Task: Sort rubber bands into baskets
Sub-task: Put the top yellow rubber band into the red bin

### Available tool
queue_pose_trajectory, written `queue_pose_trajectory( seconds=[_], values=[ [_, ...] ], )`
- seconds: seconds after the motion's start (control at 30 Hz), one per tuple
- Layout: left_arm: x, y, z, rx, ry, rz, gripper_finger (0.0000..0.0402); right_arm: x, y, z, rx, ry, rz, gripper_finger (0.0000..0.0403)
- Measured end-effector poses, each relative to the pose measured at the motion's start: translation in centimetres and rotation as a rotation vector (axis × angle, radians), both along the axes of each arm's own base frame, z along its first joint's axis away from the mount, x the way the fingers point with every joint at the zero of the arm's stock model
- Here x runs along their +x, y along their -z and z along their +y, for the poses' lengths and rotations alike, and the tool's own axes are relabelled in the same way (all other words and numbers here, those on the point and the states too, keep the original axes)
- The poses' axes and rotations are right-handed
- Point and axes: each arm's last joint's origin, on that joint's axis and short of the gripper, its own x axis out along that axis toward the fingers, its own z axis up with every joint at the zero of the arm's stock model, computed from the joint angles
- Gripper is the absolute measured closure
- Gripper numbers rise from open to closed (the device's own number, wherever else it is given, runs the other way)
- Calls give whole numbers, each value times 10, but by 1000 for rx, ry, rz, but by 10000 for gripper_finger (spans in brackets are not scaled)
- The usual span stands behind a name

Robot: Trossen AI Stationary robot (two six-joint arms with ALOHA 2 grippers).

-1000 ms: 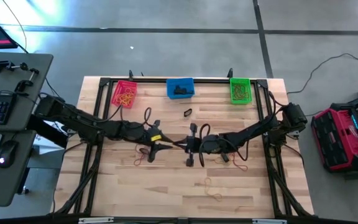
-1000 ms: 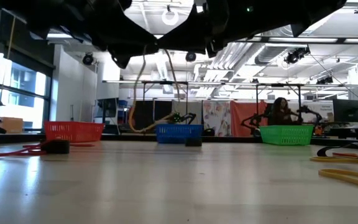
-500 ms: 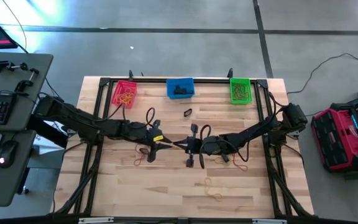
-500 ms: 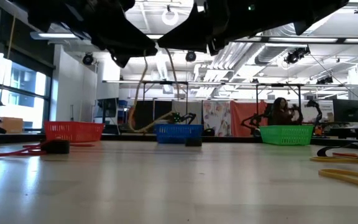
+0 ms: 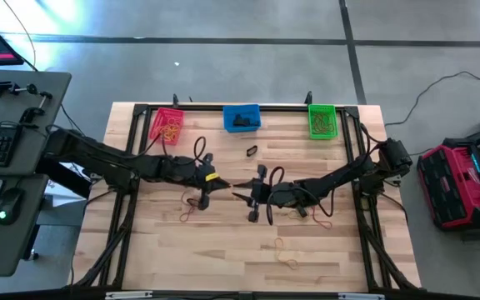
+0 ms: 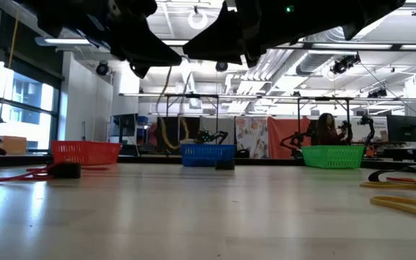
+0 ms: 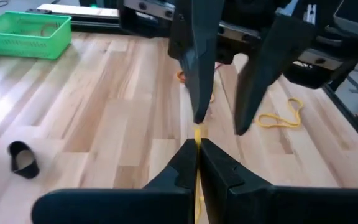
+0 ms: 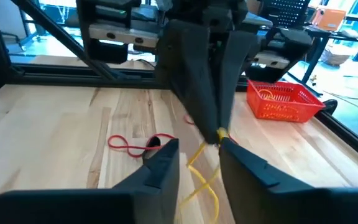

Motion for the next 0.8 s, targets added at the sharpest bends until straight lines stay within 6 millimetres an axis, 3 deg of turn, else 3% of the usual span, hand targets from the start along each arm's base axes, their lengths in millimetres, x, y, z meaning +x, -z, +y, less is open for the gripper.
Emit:
queue_pose_trajectory(
  seconds=[0.27, 0.5, 0.8],
  values=[
    [-20, -18, 24, 55, -140, 13, 401, -5, -1, 6, -95, 171, 0, 259],
    [-59, -34, 59, 116, -450, 94, 401, -9, 4, 13, -126, 188, 45, 251],
    [-109, -37, 96, 127, -765, 248, 401, -10, 9, 12, -89, 201, 79, 252]
  ],
)
